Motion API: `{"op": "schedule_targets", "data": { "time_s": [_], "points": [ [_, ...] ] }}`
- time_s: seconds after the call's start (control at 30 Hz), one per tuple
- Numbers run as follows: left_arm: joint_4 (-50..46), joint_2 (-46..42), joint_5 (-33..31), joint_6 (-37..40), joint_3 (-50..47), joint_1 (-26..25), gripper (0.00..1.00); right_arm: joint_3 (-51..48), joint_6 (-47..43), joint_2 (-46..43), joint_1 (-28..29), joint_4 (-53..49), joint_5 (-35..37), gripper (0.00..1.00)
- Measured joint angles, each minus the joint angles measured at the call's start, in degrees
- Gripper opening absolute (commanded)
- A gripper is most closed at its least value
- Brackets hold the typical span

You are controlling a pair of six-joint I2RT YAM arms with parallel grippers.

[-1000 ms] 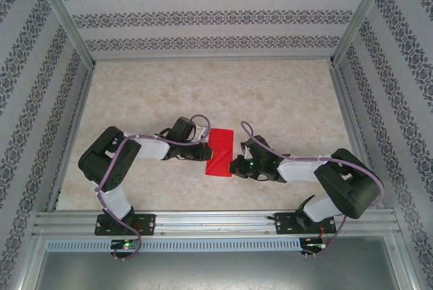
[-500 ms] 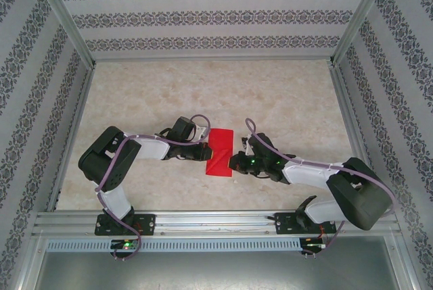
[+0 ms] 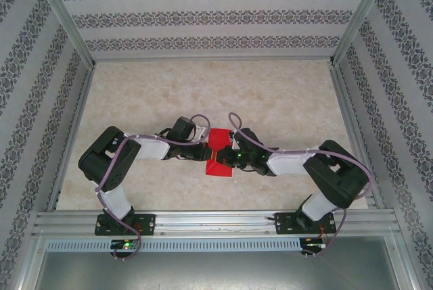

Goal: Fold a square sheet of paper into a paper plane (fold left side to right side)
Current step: Fold the triangle a second time at the center of the table.

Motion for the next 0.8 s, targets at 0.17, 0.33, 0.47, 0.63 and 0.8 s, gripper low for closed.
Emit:
{"op": "schedule_targets", "data": {
  "time_s": [0.17, 0.33, 0.47, 0.63, 0.8],
  "points": [
    [0.0, 0.0, 0.0, 0.0, 0.0, 0.0, 0.0, 0.8, 0.0, 2.5, 0.0, 1.0, 0.0, 0.0],
    [0.0, 0.0, 0.0, 0.0, 0.0, 0.0, 0.0, 0.8, 0.0, 3.1, 0.0, 1.2, 0.1, 0.0],
    [0.0, 0.0, 0.0, 0.2, 0.0, 0.0, 0.0, 0.8, 0.0, 3.1, 0.0, 1.2, 0.2, 0.0],
    [0.0, 0.0, 0.0, 0.2, 0.0, 0.0, 0.0, 0.8, 0.0, 3.1, 0.0, 1.1, 0.5, 0.0],
    [0.0, 0.0, 0.0, 0.2, 0.0, 0.0, 0.0, 0.8, 0.0, 3.2, 0.0, 0.6, 0.6, 0.0]
  ]
}}
